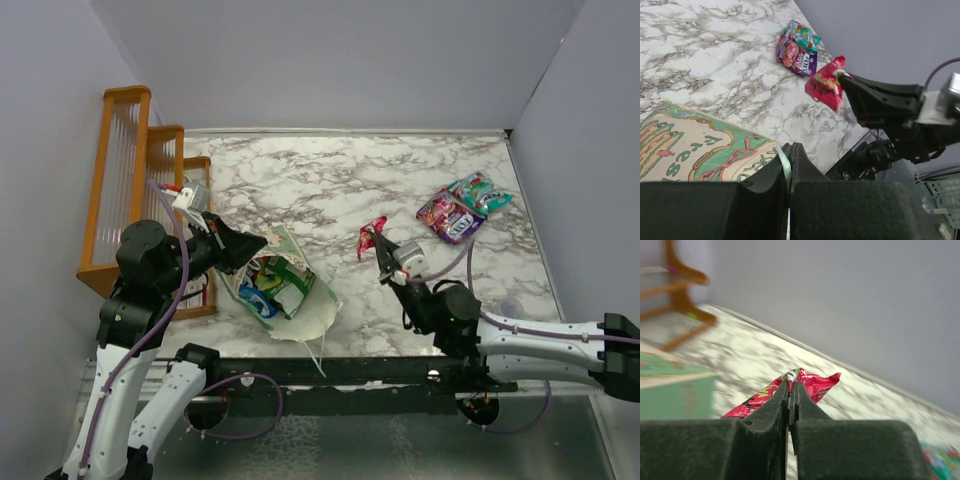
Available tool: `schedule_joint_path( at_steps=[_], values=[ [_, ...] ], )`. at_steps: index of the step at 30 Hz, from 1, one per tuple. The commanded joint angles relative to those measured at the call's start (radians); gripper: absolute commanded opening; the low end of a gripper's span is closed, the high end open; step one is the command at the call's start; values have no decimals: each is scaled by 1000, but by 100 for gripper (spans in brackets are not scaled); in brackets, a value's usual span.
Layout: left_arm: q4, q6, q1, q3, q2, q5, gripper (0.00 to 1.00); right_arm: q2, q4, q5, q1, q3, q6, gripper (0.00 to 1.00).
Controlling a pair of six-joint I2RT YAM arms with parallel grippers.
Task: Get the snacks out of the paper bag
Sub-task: Place the snack at the center of the board.
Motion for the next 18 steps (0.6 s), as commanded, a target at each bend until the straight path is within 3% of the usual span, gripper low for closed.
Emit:
schedule_joint_path(
  at_steps=[1, 2, 4, 8, 13, 18],
  values=[
    [11, 19, 0, 16, 14, -21, 0, 64, -48, 142, -242, 26, 253, 1],
    [14, 20, 0, 17, 17, -20, 0, 74, -179, 65, -328, 47, 383, 1],
    [20, 20, 0, 16, 23, -17, 0, 117, -244, -6, -450, 57, 533, 1],
    [31, 15, 0, 8, 25, -12, 0, 274, -197, -72, -615, 85, 657, 2],
    [21, 21, 0, 12, 30, -8, 0, 495, -199, -264, -819, 198, 832, 1],
    [10, 26, 0, 19, 28, -10, 0, 750, -126, -422, -978, 348, 862, 1]
  ],
)
